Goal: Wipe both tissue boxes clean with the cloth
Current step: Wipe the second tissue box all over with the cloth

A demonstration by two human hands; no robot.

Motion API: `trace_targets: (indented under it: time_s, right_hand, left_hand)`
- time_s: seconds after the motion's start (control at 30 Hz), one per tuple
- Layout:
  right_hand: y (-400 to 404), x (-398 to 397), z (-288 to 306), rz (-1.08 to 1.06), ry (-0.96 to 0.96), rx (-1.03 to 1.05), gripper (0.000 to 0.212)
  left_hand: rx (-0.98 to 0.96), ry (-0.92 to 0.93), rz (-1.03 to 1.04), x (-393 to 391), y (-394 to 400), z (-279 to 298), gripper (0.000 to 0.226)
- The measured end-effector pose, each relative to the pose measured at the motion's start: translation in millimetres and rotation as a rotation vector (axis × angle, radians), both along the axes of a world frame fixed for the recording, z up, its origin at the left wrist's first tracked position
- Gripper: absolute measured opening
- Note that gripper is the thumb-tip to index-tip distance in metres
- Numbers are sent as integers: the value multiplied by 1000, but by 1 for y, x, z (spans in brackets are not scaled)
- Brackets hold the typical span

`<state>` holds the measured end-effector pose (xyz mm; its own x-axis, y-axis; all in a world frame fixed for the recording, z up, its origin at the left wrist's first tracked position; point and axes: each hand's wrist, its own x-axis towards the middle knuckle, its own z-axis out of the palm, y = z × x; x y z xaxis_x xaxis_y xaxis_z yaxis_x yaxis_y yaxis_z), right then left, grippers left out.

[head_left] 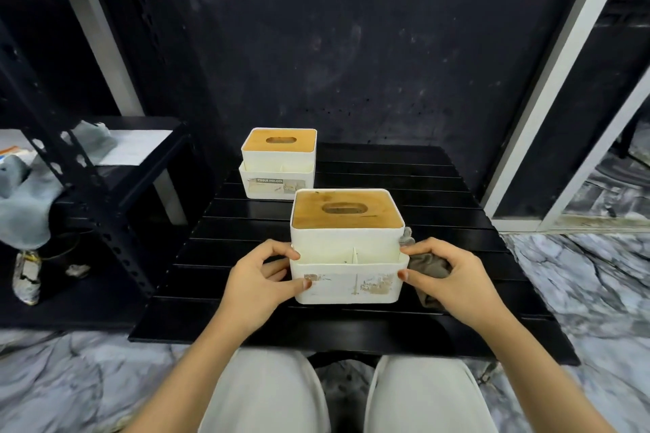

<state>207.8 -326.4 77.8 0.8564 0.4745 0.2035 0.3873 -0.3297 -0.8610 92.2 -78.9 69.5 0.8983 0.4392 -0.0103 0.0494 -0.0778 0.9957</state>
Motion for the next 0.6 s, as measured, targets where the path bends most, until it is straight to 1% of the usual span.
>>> trace_targets:
  time_s: [0.2,0.37,0.43,0.53,0.6]
  right_hand:
    - [-2,-5,-11,6,4,-24,29]
    - [-2,-6,-14,30,47,26,28]
    - [-4,-5,-12,40,60,36,28]
    - [-5,0,-1,-21,104,176,23]
    - [-3,6,11,-100,51,200,25]
  left_hand:
    - [77,41,0,-3,-1,-8,42]
    - [124,43,-2,-3,-2,-9,52]
    - [147,43,7,0,-1,-8,53]
    - [207,22,96,7,-3,-2,48]
    - [221,8,168,15,-7,6,52]
